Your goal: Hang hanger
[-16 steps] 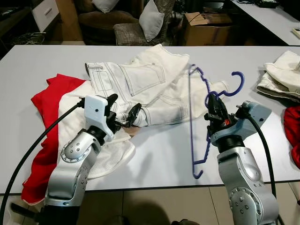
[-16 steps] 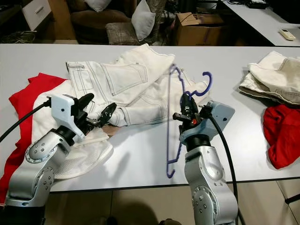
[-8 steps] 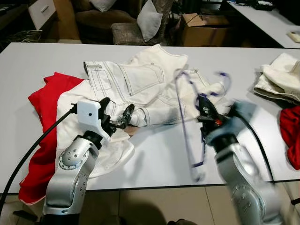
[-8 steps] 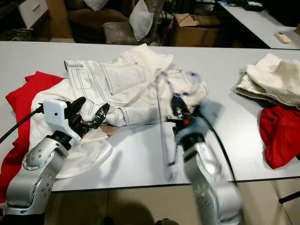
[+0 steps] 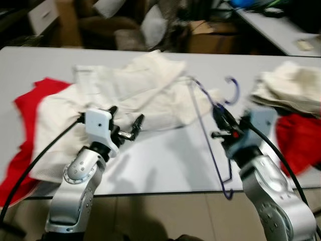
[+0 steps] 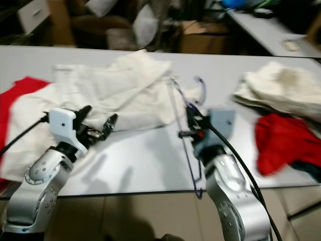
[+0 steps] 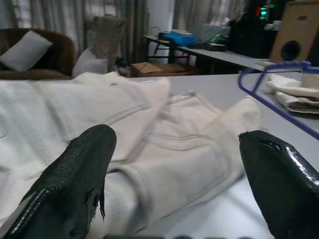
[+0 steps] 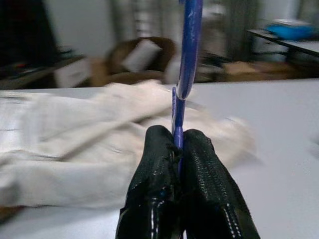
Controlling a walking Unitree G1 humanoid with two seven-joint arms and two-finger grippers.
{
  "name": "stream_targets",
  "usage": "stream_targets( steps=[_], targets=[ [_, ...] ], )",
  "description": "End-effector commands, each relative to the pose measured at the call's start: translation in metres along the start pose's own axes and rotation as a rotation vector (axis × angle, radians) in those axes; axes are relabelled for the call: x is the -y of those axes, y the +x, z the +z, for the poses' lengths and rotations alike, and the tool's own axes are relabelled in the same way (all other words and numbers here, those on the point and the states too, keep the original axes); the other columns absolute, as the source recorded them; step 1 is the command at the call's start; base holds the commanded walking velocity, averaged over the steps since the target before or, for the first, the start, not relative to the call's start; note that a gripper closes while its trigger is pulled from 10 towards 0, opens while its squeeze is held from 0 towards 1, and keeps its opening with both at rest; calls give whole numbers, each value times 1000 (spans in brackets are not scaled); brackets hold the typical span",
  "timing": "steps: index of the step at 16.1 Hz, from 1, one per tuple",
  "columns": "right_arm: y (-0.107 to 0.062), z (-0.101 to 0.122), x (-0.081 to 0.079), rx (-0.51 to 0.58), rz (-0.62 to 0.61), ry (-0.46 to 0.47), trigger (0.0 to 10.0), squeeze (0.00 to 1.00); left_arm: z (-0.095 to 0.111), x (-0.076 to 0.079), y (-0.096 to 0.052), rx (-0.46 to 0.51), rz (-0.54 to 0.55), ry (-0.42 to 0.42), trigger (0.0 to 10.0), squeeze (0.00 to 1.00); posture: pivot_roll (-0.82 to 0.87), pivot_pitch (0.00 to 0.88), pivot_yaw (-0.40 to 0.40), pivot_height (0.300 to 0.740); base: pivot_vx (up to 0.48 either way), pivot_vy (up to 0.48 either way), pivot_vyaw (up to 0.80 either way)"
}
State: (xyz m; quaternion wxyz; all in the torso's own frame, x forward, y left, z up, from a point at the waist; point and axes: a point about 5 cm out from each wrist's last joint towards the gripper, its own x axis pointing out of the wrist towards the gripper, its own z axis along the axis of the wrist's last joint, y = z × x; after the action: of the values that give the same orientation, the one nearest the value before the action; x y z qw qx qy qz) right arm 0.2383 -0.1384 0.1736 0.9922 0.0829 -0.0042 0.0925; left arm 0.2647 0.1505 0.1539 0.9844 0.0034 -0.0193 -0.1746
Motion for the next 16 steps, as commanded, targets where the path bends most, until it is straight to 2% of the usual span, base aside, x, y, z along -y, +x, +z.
stream_targets(
  steps=[1,2,4,6,7,8,10,11,12,14,15,16],
  targets=[
    [-1,2,-1,6,-6,-4,10000,0,1,-5,-2,-8,12,9,10000,855,-110,52,-24,740,0,-480,0],
    [-2,2,-1,8,-14,-30,10000,0,0,-5,-2,-11,13,8,10000,851,-115,58,-18,740,0,-480,0],
    [-4,4,8,25,-99,-144,10000,0,-2,-1,-2,-18,13,4,10000,843,-121,56,-15,740,0,-474,0],
    [-1,6,10,38,-85,-107,10000,0,-1,0,2,-14,14,5,10000,843,-125,49,-16,740,0,-454,0],
    [1,11,9,62,-74,-122,10000,0,-1,0,3,-10,18,3,10000,839,-126,47,-17,740,0,-450,0],
    [1,14,9,86,-76,-82,10000,0,0,0,5,-6,20,1,10000,839,-128,49,-15,740,0,-450,0],
    [0,20,7,140,-84,-99,10000,0,0,2,7,-3,18,1,10000,839,-129,57,-16,740,0,-442,0],
    [-2,22,0,134,-20,-69,10000,0,3,3,8,12,22,-6,10000,831,-136,72,-26,740,0,-431,0],
    [-2,24,-1,142,-13,-76,10000,0,5,4,8,20,24,-8,10000,831,-136,73,-29,740,0,-431,0],
    [-1,33,-3,207,-1,-146,10000,0,9,6,8,43,29,-26,10000,831,-137,64,-31,740,0,-428,-544],
    [2,46,-5,263,12,-134,10000,0,12,6,12,57,33,-42,10000,831,-148,52,-30,740,0,-428,-800],
    [5,59,-3,320,-28,-139,10000,0,15,6,16,71,27,-37,10000,827,-154,45,-29,740,0,-428,-800]
  ],
)
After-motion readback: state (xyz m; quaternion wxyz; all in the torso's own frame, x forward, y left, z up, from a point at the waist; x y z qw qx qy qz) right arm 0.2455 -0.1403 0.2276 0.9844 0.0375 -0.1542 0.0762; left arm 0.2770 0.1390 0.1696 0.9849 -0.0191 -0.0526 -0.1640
